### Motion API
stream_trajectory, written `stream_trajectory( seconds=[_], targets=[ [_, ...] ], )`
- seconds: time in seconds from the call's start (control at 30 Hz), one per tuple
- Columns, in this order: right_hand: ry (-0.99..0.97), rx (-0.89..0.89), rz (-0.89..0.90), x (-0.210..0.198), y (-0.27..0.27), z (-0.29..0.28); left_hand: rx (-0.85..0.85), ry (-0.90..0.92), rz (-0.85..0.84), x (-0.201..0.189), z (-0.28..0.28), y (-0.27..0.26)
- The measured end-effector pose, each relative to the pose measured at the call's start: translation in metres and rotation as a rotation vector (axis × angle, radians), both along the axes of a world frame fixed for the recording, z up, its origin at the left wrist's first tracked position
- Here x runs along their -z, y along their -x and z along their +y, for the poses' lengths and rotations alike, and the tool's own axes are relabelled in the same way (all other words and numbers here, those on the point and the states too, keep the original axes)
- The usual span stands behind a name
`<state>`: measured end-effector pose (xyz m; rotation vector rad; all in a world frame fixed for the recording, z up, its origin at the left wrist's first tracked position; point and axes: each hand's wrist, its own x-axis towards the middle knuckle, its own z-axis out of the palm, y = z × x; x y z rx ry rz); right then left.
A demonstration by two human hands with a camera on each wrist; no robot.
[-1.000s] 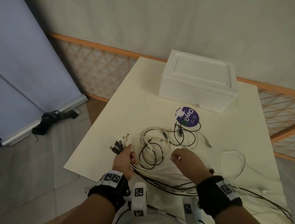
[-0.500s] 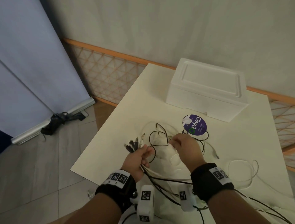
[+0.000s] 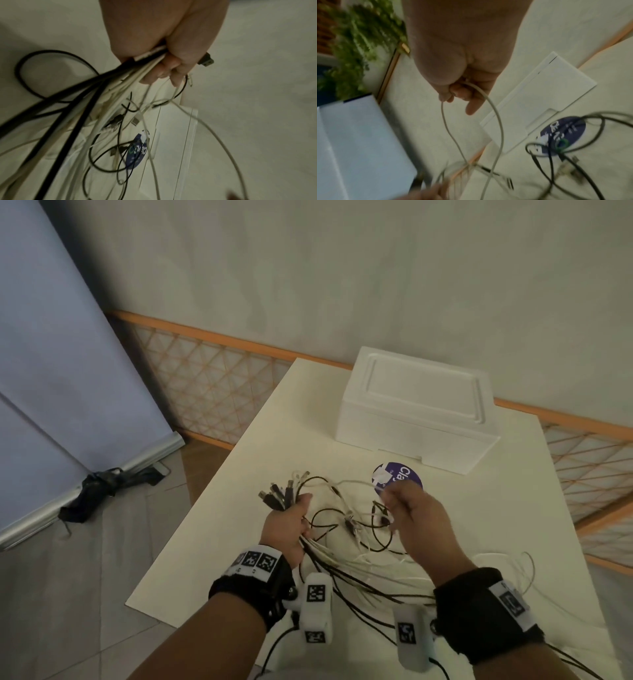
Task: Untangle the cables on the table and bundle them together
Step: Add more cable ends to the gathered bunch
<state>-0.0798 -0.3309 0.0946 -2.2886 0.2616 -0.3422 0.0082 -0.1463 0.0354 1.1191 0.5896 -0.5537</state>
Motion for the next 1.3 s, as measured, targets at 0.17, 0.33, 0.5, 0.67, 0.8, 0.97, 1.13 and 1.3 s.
stream_trajectory(
  seconds=[0.17, 0.33, 0.5, 0.67, 0.8, 0.97, 1.13, 1.3],
  targets=[
    [-0.131, 0.159, -0.139, -0.021, -0.010, -0.018, -0.146, -0.042, 0.026, 0.001, -0.005, -0.005],
    [-0.150, 0.065, -0.090, -0.022, -0.017, -0.011, -0.072, 0.161, -0.101, -0.021, -0.020, 0.005],
    [0.016, -0.309, 0.142, -0.012, -0.012, 0.013, 0.127, 0.347, -0.047, -0.044, -0.033, 0.000],
    [-0.061, -0.244, 0.263, 0.010, 0.009, -0.017, -0.024, 0.327, 0.021, -0.027, -0.010, -0.027],
    [0.014, -0.151, 0.462, 0.027, 0.027, -0.055, -0.035, 0.307, 0.007, -0.021, -0.005, -0.031],
    [0.051, -0.058, 0.584, 0.024, 0.055, -0.099, -0.050, 0.281, 0.019, -0.016, -0.004, -0.030],
    [0.129, 0.122, 0.590, 0.021, 0.061, -0.111, -0.058, 0.236, 0.028, -0.015, -0.006, -0.027],
    [0.388, 0.160, 0.279, 0.017, 0.027, -0.068, -0.043, 0.237, 0.016, -0.018, -0.013, -0.021]
  ],
)
